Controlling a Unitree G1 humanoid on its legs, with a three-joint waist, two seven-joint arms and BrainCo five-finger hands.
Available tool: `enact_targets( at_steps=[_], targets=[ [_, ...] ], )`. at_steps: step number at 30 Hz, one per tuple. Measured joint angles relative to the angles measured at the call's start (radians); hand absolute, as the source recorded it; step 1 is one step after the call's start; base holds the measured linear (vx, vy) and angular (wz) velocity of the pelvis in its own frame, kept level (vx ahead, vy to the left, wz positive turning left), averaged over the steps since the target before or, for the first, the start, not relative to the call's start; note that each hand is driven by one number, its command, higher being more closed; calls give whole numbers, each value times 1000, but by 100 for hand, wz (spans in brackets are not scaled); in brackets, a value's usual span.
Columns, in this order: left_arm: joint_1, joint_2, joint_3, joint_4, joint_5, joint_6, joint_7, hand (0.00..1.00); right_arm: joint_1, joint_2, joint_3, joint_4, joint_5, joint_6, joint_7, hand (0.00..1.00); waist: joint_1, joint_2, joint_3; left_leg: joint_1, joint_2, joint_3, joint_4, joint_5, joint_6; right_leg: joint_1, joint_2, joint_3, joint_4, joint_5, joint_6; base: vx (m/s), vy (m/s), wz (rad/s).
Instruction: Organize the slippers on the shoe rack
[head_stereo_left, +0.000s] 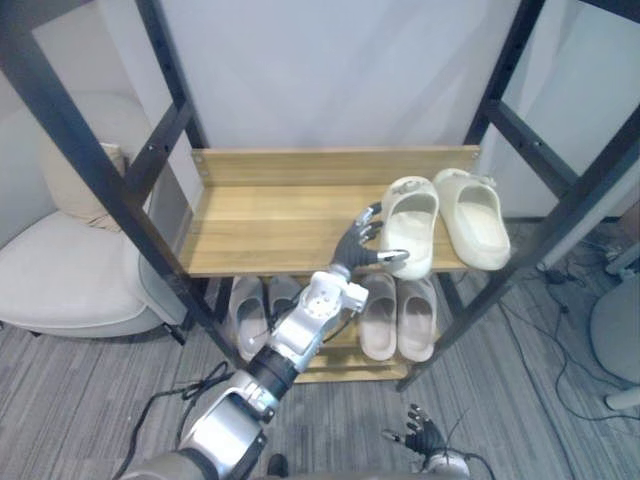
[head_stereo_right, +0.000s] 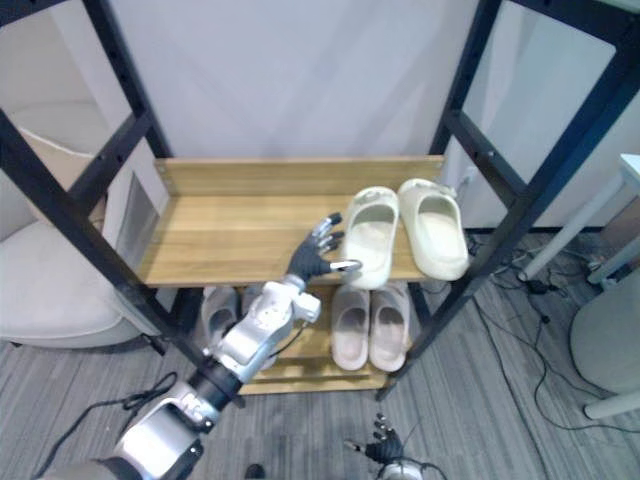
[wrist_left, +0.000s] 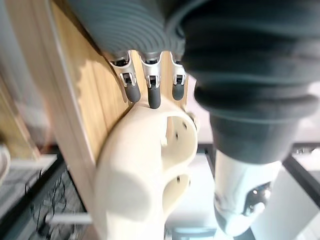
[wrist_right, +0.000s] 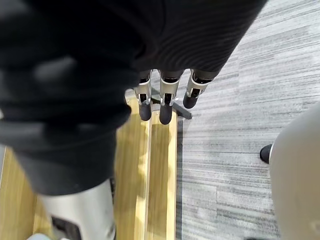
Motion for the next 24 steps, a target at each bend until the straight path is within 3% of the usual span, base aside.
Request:
enact_targets(
  at_steps=[12,20,24],
  targets=[
    [-18,-17,7,29,-37,-19,54,0,7,0,-11,-9,2,0,-4,0,0,0,0,1,12,18,0,-4,-7,-10,11,14,7,1,-1,1,-9,-3],
    [-38,-15,8,44,-36,2,57,0,36,0,-9,-51,3,-1,-3,0,3,1,-1,2,6,21,1,-4,-6,-18,1,21,27,-5,6,-7,6,-2],
    [-27,23,9,-48,-35,28,29,0,37,0,-9,-53,3,-1,-1,0,4,2,0,1,-1,14,1,-3,-5,-16,-5,14,38,-15,10,9,5,5]
  ],
)
